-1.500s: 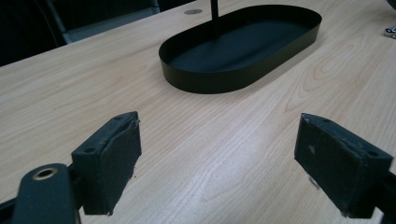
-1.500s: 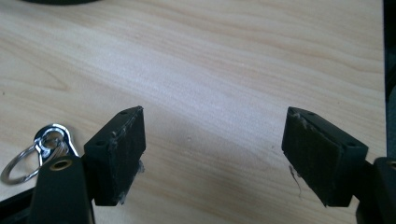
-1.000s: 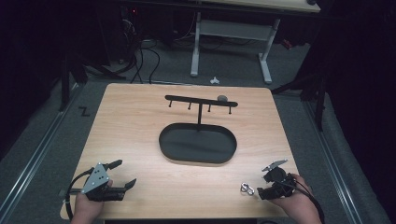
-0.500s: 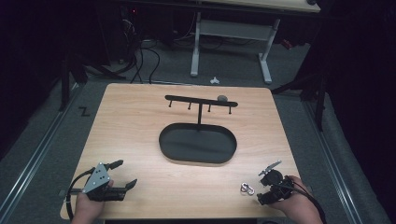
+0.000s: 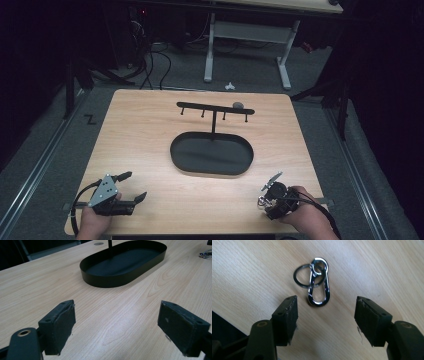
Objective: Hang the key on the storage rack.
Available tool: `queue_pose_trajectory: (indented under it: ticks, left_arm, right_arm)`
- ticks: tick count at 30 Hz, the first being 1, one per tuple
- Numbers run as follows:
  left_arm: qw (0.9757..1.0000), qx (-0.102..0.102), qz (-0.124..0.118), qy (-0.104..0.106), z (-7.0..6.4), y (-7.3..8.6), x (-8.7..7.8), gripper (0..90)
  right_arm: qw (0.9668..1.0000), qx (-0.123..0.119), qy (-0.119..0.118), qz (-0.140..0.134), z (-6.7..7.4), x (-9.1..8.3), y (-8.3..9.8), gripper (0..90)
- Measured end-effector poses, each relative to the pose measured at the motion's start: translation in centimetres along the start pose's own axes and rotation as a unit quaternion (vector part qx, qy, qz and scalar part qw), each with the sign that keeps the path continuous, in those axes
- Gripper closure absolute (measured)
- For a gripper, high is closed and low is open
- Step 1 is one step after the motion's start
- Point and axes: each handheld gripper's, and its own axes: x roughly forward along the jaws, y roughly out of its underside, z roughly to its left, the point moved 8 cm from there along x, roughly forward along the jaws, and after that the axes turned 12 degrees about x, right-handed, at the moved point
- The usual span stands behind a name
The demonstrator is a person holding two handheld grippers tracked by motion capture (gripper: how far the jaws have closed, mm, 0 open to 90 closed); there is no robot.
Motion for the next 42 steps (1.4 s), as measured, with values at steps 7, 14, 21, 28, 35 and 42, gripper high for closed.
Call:
queue_pose_trajectory:
  ticks: [7, 14, 21, 28, 35, 42]
  left_arm:
    - [1.0, -0.001, -0.001, 0.001, 0.0, 0.0, 0.0, 15.2]
    - [1.0, 0.0, 0.0, 0.004, -0.1, 0.0, 0.0, 15.2]
    - [1.0, 0.0, 0.002, 0.006, -0.2, 0.0, 0.0, 15.2]
    - [0.9999, -0.001, 0.003, 0.009, -0.3, 0.1, 0.0, 15.2]
    - [0.9999, -0.001, 0.005, 0.01, -0.3, 0.2, 0.0, 15.2]
    - [0.9999, -0.001, 0.005, 0.012, -0.3, 0.2, 0.0, 15.2]
  right_arm:
    - [0.9999, -0.017, 0.0, -0.001, 0.7, 0.5, -0.8, 41.7]
    - [0.9995, -0.023, 0.006, -0.021, 0.9, 0.4, -1.7, 53.6]
    - [0.9992, -0.02, 0.001, -0.034, 0.8, 0.1, -2.4, 67.5]
    - [0.9991, 0.002, -0.006, -0.042, 0.2, 0.0, -2.6, 75.4]
    - [0.9991, -0.003, -0.021, -0.037, 0.4, 0.0, -2.7, 81.8]
    - [0.9988, 0.007, -0.017, -0.045, 0.5, -0.1, -3.2, 88.3]
